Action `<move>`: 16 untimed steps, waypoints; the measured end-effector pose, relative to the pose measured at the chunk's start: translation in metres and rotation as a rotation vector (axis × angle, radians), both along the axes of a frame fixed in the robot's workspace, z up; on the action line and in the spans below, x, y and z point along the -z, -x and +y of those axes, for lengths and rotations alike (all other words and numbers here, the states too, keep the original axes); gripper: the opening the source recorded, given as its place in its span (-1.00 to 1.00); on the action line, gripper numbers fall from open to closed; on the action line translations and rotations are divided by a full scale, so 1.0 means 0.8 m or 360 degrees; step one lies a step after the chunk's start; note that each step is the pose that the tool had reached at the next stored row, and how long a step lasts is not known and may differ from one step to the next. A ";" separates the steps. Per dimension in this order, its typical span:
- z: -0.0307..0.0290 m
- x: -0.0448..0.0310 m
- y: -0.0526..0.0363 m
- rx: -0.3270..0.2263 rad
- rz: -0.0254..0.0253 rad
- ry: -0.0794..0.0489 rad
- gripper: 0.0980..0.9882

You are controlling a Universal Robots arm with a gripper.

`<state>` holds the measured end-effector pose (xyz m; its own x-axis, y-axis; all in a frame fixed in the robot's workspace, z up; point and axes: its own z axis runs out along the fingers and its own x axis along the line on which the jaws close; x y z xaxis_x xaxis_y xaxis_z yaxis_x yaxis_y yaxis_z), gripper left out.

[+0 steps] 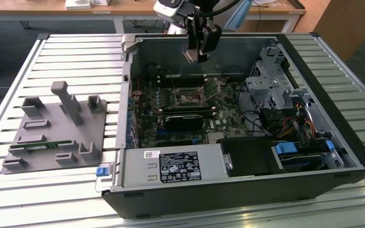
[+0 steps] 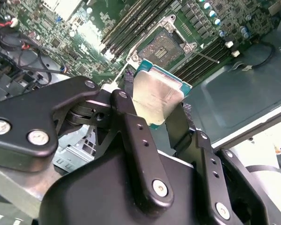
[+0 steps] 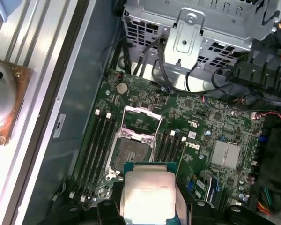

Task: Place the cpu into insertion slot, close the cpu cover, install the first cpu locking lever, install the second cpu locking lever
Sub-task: 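Place the cpu into insertion slot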

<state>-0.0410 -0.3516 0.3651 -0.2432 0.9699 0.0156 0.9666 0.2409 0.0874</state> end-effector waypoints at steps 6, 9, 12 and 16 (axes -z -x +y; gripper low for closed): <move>0.0002 0.0016 0.000 0.0098 0.00000 0.0002 -0.04; 0.0002 0.0029 0.001 0.0148 0.00000 0.0004 -0.04; 0.0002 0.0045 0.001 0.0199 0.00001 0.0005 -0.04; 0.0002 0.0065 0.001 0.0252 0.00002 0.0006 -0.04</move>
<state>-0.0414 -0.3514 0.3599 -0.0870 0.9961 0.0119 0.9925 0.0856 0.0867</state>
